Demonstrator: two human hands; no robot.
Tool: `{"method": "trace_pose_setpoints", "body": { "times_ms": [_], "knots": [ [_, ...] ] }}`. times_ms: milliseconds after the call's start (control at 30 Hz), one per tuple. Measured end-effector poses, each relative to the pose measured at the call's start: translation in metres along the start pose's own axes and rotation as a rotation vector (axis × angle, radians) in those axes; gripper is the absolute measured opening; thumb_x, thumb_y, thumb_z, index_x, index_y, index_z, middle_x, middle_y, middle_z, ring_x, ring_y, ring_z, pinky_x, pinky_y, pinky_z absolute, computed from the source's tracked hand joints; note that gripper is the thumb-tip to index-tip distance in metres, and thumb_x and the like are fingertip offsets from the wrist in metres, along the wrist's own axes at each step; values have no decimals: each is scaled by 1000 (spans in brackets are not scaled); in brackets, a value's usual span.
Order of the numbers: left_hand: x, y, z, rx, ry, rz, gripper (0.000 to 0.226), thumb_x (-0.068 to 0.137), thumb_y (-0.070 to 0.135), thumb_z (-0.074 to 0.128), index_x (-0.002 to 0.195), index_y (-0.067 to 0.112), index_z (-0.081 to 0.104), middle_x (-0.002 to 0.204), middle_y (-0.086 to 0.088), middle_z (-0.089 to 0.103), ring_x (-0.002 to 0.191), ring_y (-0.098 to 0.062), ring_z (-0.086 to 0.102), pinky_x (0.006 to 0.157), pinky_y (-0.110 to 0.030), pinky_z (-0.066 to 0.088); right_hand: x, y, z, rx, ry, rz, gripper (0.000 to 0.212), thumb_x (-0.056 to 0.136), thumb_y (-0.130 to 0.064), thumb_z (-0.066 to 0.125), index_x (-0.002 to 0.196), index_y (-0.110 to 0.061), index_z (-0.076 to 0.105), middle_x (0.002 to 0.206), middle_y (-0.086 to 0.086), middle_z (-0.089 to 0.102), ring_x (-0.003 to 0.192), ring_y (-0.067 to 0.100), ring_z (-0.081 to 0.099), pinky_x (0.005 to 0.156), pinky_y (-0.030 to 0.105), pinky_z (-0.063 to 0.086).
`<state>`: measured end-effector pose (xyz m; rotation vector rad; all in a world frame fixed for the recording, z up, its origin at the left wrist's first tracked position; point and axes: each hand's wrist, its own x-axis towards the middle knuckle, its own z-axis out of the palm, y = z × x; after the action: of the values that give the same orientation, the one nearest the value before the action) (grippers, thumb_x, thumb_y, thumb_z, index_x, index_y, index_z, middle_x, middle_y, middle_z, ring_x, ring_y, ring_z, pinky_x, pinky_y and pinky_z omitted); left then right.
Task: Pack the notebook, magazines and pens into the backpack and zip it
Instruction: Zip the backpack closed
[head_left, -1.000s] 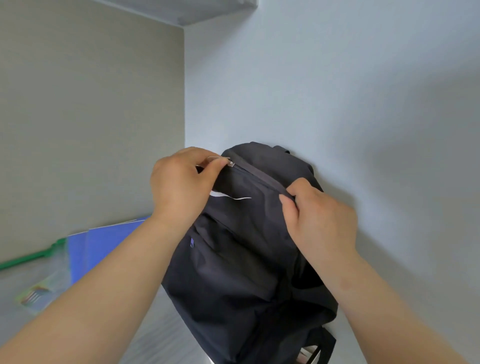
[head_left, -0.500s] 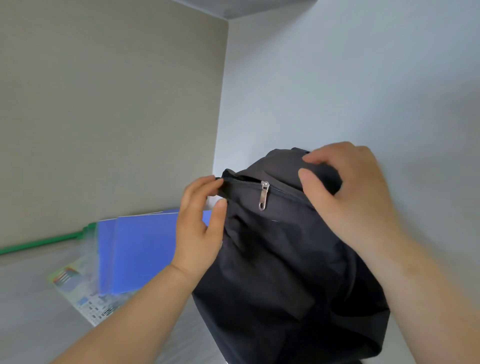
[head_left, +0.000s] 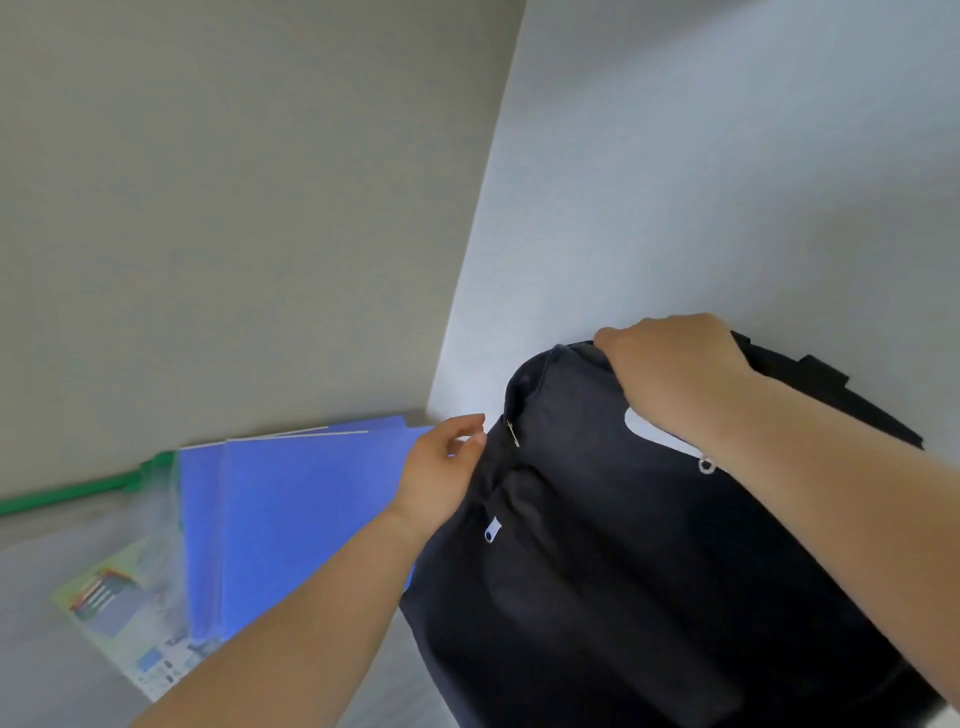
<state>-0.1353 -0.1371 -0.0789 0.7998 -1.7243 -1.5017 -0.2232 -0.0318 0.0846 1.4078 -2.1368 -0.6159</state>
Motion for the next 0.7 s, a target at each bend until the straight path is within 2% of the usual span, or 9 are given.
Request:
{"method": "trace_pose_setpoints", "body": {
  "times_ms": [67,167,267,333,400,467,567,633,700],
  "knots": [
    [12,-4,11,90,-24,-45,30,90,21,50,119,16,54,112,4,59,92,-9,51,78,-11,37,4,18,8,-35,-7,127,19,88,-12,48,106,-13,44,57,-3,28,46,12,24,43,23,13],
    [28,-5,31,270,-50,-92,35,85,36,55,116,20,54,119,4,60,102,-15,55,87,-27,39,12,31,25,-11,23,223,52,85,-14,55,129,-16,28,62,-3,36,43,12,25,41,22,13],
    [41,0,47,509,26,-97,35,76,48,59,96,20,52,100,4,58,91,-21,57,78,-30,40,16,30,40,-83,77,175,85,75,-6,60,141,-19,8,90,2,41,43,14,22,40,23,12],
    [42,6,53,591,60,-68,24,77,38,59,85,18,50,85,3,52,76,-21,51,65,-27,37,16,29,45,-90,106,139,90,65,-4,63,140,-15,14,112,6,45,48,16,27,39,24,14],
    [42,6,53,651,76,-21,13,80,25,53,72,15,51,69,3,48,71,-22,47,53,-25,32,15,28,50,-186,146,117,83,53,-8,69,130,-14,40,118,5,55,57,17,44,38,22,27],
    [38,5,47,695,82,6,31,82,17,48,52,16,40,54,2,41,66,-26,44,44,-24,25,16,28,55,-332,284,59,68,41,-14,68,108,-21,64,108,1,70,67,16,63,50,20,46],
    [34,10,32,670,61,4,33,84,18,48,51,13,48,56,-6,56,65,-28,47,50,-25,32,23,27,64,-295,504,-99,47,56,-6,54,99,-16,69,108,8,71,89,27,68,74,31,55],
    [33,16,21,542,43,-25,31,83,17,52,52,13,55,48,-1,59,60,-24,51,54,-26,38,25,12,59,-193,583,-245,34,64,-5,49,87,-16,70,90,4,72,79,25,67,70,31,53],
    [38,23,10,310,23,-85,27,79,11,56,53,8,59,30,5,54,49,-18,54,50,-21,45,28,-8,63,-134,475,-385,24,76,-15,52,95,-19,65,85,0,68,80,21,62,70,30,46]
  ]
}}
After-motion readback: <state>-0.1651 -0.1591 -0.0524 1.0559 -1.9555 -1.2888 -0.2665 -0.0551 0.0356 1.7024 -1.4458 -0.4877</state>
